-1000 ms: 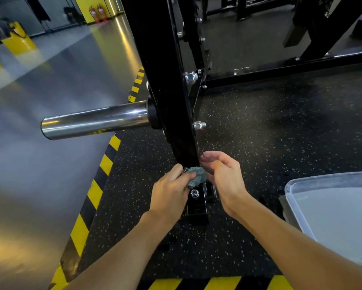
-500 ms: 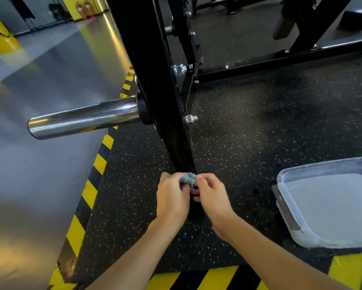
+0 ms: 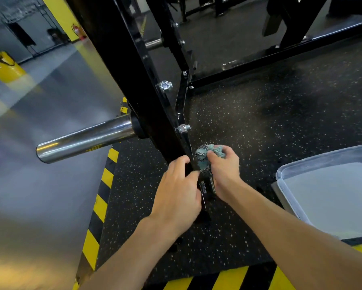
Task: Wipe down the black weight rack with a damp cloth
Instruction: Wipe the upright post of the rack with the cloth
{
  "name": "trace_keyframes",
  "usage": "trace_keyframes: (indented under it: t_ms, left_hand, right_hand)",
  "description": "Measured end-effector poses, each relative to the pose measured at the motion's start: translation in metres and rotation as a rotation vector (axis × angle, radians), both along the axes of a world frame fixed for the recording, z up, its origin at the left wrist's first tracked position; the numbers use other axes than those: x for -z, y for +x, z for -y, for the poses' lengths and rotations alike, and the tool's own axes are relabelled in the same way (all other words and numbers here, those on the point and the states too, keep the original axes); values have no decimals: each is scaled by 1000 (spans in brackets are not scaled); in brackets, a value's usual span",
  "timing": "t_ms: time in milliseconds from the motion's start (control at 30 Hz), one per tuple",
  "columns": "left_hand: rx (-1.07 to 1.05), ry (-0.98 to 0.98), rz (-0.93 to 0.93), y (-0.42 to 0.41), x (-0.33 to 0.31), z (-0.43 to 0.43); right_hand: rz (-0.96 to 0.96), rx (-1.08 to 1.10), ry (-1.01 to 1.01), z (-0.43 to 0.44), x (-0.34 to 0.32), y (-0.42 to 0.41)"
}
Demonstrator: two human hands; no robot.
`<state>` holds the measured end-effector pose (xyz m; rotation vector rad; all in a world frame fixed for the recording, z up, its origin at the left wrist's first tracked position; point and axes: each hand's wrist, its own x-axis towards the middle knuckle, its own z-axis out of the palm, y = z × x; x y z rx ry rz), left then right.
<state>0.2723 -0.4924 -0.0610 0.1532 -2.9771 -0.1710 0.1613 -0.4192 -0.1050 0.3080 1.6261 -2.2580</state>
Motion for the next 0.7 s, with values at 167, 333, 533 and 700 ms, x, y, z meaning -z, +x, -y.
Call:
trace_keyframes:
  t_ms: [167,333,533,700]
  left_hand:
    - [-57,-381,8,5,-11,1]
    - [-57,-467,26,13,-28,14]
    - [-9,-518,103,17,-41,29]
    - [6,-548,120,16,-45,31]
  right_hand:
    - [-96,-278,37,19,0,4]
    - [-15,-223,178,25,20,-3]
    - [-143,-251,149,27,26,-10]
    - [-98,-195,118,28,31,0]
